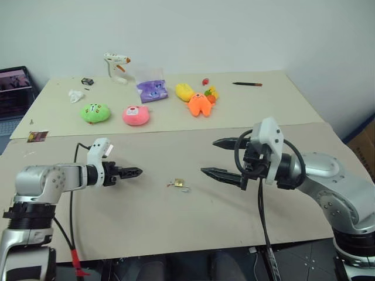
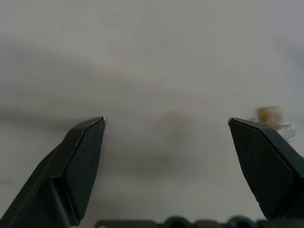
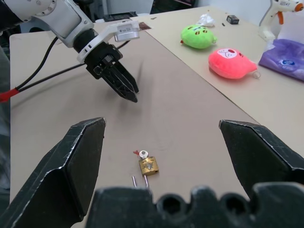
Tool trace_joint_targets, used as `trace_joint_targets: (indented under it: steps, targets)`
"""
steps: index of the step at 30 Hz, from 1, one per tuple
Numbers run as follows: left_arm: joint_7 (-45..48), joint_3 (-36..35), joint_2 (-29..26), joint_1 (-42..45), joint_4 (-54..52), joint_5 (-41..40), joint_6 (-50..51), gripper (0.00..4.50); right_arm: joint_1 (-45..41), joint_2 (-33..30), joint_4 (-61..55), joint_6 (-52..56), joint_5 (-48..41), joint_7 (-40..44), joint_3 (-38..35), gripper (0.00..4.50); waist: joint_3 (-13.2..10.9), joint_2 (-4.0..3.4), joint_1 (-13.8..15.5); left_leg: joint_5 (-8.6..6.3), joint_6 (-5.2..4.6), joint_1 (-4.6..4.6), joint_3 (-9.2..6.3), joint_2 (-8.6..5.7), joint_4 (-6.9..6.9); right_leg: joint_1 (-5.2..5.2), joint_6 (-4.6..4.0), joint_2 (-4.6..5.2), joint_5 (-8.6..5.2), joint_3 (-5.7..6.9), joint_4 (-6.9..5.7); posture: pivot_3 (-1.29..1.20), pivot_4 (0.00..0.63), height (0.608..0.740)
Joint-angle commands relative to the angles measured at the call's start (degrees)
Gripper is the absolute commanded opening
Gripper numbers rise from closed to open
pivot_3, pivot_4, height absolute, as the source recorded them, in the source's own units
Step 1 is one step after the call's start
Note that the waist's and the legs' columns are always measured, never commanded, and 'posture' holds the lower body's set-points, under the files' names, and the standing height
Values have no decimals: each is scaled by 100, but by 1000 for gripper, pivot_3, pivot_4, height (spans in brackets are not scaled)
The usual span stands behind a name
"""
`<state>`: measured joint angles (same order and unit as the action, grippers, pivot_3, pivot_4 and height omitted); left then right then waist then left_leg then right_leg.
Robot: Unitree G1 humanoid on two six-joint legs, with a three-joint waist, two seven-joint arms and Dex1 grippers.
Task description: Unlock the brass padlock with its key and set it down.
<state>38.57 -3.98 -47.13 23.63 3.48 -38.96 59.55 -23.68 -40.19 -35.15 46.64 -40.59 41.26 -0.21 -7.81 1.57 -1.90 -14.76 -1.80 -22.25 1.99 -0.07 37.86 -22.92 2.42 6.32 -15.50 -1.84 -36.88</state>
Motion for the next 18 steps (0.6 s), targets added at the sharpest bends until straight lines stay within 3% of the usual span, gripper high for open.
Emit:
trace_joint_targets:
  steps: [1,5,8,13,18]
  targets:
    - [814,-301,55,32,-755,-43,-1103,4464,217,-178,170,-486,476,174,108,4500,-3,8,111,2,2,-31,-1,-2,1,-23,0,5,4,-1,2,0,150,738]
    - [722,186,59,-344,-1429,1012,-2409,4464,649,-318,520,-910,926,243,17,4500,-1,10,246,23,32,-156,-2,-17,36,-130,7,14,11,10,1,0,150,738]
    - [728,529,-95,-584,-1587,1919,-3423,4464,759,-363,707,-993,1035,218,-202,4500,-1,9,235,20,25,-160,22,-27,37,-132,9,-21,12,48,-16,0,150,738]
    - [656,141,185,-634,-1903,1594,-3249,4464,791,-225,756,-831,872,32,-577,4500,-3,9,246,-18,-41,-166,34,-15,52,-121,12,-23,13,102,1,0,150,738]
    - [590,277,304,-588,-1910,1833,-3304,4464,917,-268,779,-868,976,44,-612,4500,-4,8,245,-27,-55,-165,33,-12,98,-109,17,-32,15,105,-10,0,150,738]
